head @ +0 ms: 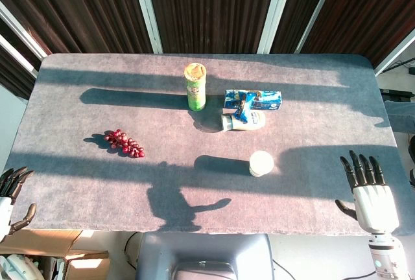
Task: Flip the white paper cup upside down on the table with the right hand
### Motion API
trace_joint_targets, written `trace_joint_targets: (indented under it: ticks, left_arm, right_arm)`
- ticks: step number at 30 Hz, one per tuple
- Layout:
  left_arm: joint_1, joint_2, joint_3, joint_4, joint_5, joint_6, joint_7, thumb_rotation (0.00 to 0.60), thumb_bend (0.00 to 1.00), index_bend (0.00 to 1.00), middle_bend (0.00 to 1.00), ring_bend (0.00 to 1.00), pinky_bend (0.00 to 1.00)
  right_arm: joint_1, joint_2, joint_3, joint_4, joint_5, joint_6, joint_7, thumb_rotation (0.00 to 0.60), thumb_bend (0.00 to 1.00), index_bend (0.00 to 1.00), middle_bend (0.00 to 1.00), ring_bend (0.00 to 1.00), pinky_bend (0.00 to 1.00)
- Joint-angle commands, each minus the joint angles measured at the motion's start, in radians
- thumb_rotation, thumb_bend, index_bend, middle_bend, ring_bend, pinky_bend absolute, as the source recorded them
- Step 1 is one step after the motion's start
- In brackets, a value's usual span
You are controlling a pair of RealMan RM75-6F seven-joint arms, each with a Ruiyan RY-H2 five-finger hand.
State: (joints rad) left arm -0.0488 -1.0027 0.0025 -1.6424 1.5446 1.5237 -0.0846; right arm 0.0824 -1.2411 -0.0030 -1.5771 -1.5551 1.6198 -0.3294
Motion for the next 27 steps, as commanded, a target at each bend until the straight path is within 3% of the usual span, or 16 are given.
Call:
trace_joint_targets:
  ticks: [1, 6, 13, 20, 27]
  left_arm:
    - [0.003, 0.002, 0.000, 0.002, 0.000, 0.001, -0.011, 0.600, 0.43, 0.15, 0.07, 0.02, 0.20]
    - [0.008, 0.004, 0.003, 0.011, -0.003, -0.001, -0.040, 0.600, 0.43, 0.15, 0.07, 0.02, 0.20]
    - [0.015, 0.008, 0.004, 0.031, 0.006, 0.011, -0.078, 0.600, 0.43, 0.15, 0.08, 0.02, 0.20]
    - [0.023, 0.014, 0.006, 0.048, 0.002, 0.015, -0.107, 0.600, 0.43, 0.15, 0.08, 0.02, 0.20]
    - [0.033, 0.016, 0.003, 0.060, -0.002, 0.027, -0.127, 0.600, 0.42, 0.15, 0.08, 0.02, 0.20]
  right_arm:
    - [0.001, 0.002, 0.006, -0.012, 0.011, -0.018, -0.005, 0.600, 0.12, 0.00, 0.00, 0.00, 0.12]
    - [0.017, -0.001, 0.018, -0.026, 0.026, -0.064, 0.017, 0.600, 0.12, 0.00, 0.00, 0.00, 0.12]
    - [0.083, -0.027, 0.048, -0.014, 0.096, -0.228, 0.192, 0.600, 0.12, 0.02, 0.02, 0.01, 0.16]
    - [0.136, -0.142, 0.107, 0.122, 0.110, -0.271, 0.400, 0.600, 0.12, 0.11, 0.12, 0.07, 0.22]
    - [0.202, -0.187, 0.123, 0.191, 0.152, -0.412, 0.538, 0.600, 0.12, 0.15, 0.16, 0.09, 0.22]
